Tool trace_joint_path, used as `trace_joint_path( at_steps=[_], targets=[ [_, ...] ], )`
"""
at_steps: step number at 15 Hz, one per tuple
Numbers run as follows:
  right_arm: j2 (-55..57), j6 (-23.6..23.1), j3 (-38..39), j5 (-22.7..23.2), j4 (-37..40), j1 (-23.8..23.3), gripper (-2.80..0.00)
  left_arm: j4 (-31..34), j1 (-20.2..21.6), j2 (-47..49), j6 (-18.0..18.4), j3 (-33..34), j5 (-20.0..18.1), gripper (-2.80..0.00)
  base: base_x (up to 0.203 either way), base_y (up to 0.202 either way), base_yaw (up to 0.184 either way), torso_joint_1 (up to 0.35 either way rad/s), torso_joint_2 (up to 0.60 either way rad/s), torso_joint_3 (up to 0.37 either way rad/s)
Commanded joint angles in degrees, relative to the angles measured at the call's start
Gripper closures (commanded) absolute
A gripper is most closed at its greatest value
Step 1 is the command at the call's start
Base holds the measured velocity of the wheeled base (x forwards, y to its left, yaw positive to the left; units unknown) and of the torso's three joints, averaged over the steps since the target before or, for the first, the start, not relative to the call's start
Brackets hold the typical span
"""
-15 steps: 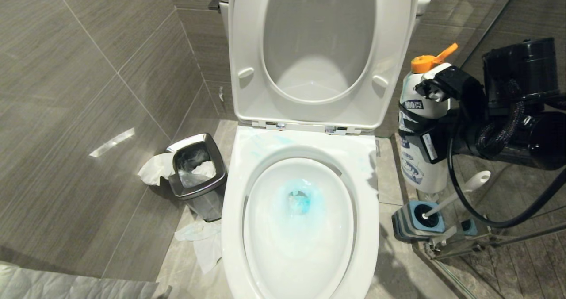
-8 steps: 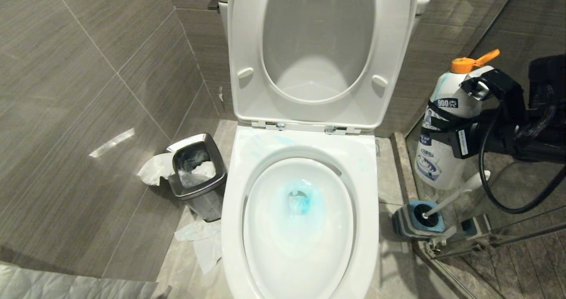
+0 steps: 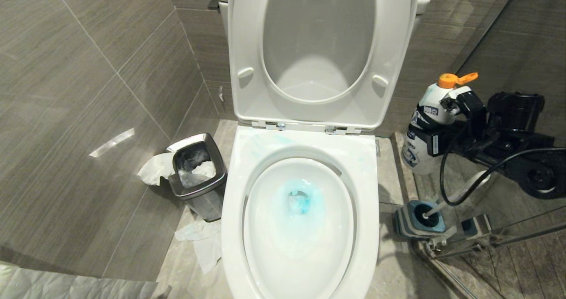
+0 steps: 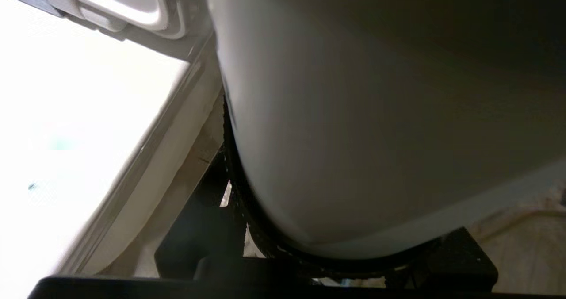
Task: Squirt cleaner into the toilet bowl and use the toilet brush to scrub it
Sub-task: Place the cleaning agent on the floor
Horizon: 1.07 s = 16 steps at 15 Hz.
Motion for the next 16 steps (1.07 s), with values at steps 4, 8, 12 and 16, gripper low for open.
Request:
trace_joint_path(
  at_steps=[4,8,12,16],
  targets=[
    [14.36,-0.15,-0.35,-0.43,-13.51,0.00,0.00,0.00,0.01,0.08,0.07,0.09,0.01,0.00,0.000,0.000,0.000,0.000,0.00,0.000],
    [20.32,-0.18,-2.76,-1.56,-20.15,0.08,0.00,0.00,0.01,0.08,0.00,0.09,-0.08,0.00,0.000,0.000,0.000,0.000,0.00,0.000],
    [24.12,0.03,-6.41,-1.68,-21.75,0.26,0.00,0.00,-0.08,0.08,0.07,0.09,-0.08,0.00,0.000,0.000,0.000,0.000,0.00,0.000],
    [26.84,2.83,-8.98,-2.90,-22.87,1.51,0.00,0.00,0.01,0.08,0.07,0.09,0.01,0.00,0.000,0.000,0.000,0.000,0.00,0.000]
  ],
)
